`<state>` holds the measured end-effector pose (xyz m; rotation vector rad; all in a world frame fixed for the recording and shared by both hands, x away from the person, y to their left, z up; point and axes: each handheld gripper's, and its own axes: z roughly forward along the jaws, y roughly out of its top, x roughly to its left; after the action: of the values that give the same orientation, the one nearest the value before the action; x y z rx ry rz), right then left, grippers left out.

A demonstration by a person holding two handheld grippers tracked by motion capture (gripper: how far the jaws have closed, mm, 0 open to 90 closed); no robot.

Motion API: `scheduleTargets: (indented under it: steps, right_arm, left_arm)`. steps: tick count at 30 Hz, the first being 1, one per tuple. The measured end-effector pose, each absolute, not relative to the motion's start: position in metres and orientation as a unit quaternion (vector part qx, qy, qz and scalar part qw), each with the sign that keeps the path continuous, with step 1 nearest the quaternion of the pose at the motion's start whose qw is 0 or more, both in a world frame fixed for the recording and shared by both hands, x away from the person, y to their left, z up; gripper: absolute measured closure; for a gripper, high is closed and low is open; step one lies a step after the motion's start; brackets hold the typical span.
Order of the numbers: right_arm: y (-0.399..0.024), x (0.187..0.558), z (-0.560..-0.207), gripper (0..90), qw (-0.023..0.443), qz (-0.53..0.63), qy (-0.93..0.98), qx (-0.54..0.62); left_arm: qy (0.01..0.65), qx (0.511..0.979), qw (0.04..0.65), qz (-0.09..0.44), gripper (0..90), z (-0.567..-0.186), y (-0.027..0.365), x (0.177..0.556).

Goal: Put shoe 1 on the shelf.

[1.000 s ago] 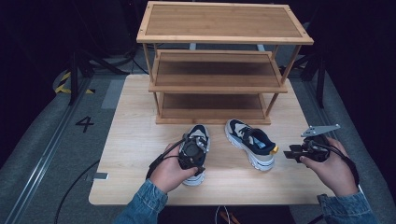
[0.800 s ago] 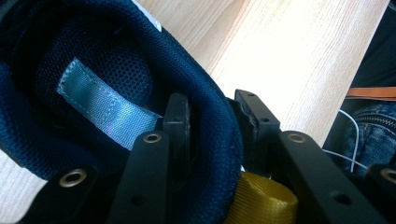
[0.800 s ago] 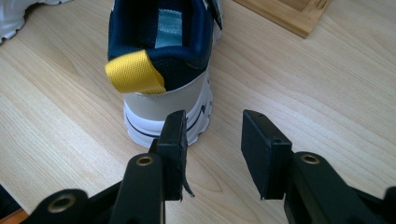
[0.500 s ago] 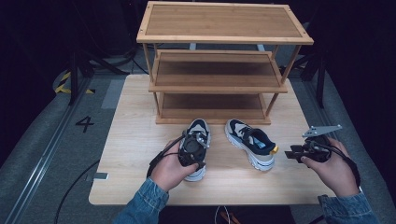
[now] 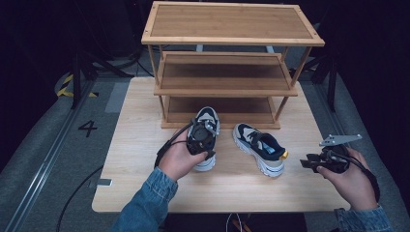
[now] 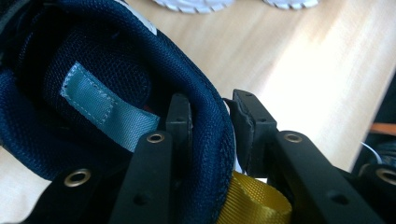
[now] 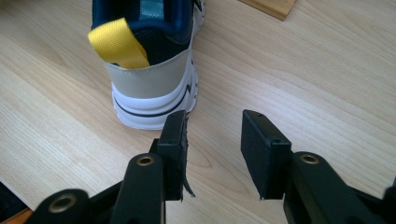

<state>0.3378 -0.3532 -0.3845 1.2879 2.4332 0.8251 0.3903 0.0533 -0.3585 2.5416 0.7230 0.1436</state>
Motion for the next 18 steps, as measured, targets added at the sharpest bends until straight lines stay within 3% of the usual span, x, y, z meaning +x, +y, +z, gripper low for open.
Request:
scheduleTargets:
  steps: [18]
  right_arm:
    - [-0.348, 0.335, -0.393, 62.2, 0.127, 0.273, 0.846, 0.439]
  left_arm:
    - [0.269, 0.926, 0.251, 0.083, 69.5, -0.355, 0.037, 0.455]
